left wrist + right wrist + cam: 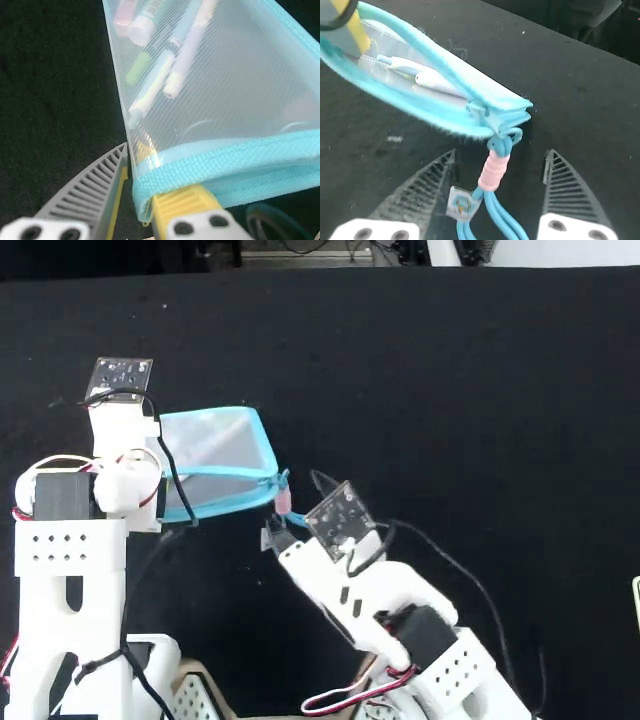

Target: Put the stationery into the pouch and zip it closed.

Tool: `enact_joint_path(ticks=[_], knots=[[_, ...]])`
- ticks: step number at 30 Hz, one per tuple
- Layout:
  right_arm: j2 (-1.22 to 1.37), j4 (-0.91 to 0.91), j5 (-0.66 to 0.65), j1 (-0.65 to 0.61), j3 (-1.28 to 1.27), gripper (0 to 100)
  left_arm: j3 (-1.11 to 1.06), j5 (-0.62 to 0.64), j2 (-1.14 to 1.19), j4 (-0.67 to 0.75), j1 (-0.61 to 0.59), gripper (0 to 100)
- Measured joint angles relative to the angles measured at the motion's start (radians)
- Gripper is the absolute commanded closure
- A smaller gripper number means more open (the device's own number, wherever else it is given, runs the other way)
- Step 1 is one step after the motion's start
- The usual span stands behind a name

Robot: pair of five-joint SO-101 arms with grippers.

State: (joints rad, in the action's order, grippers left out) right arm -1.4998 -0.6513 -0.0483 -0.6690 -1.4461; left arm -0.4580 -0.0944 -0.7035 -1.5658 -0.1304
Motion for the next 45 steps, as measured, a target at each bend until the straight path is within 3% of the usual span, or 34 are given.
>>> enact_joint_path(ticks=[16, 19, 25, 30, 33, 39, 45], knots=[[0.500, 0.427, 0.000, 0.052, -0.043, 73.5, 0.000, 0.000, 0.000, 0.000, 0.000, 97], [0.565, 0.454, 0.000, 0.052, -0.018, 81.5, 0.000, 0.000, 0.000, 0.000, 0.000, 97], [0.512, 0.457, -0.005, 0.060, -0.009, 98.8, 0.000, 0.000, 0.000, 0.000, 0.000, 97], [0.305, 0.457, -0.005, 0.060, -0.084, 98.8, 0.000, 0.000, 0.000, 0.000, 0.000, 97], [0.130, 0.377, -0.005, 0.060, -0.104, 98.8, -0.002, 0.000, 0.000, 0.000, 0.000, 97], [-0.235, 0.046, -0.006, 0.060, -0.104, 98.8, -0.003, 0.000, 0.000, 0.000, 0.000, 97], [-0.298, -0.069, -0.026, 0.020, -0.104, 98.8, -0.003, 0.000, 0.000, 0.000, 0.000, 97]])
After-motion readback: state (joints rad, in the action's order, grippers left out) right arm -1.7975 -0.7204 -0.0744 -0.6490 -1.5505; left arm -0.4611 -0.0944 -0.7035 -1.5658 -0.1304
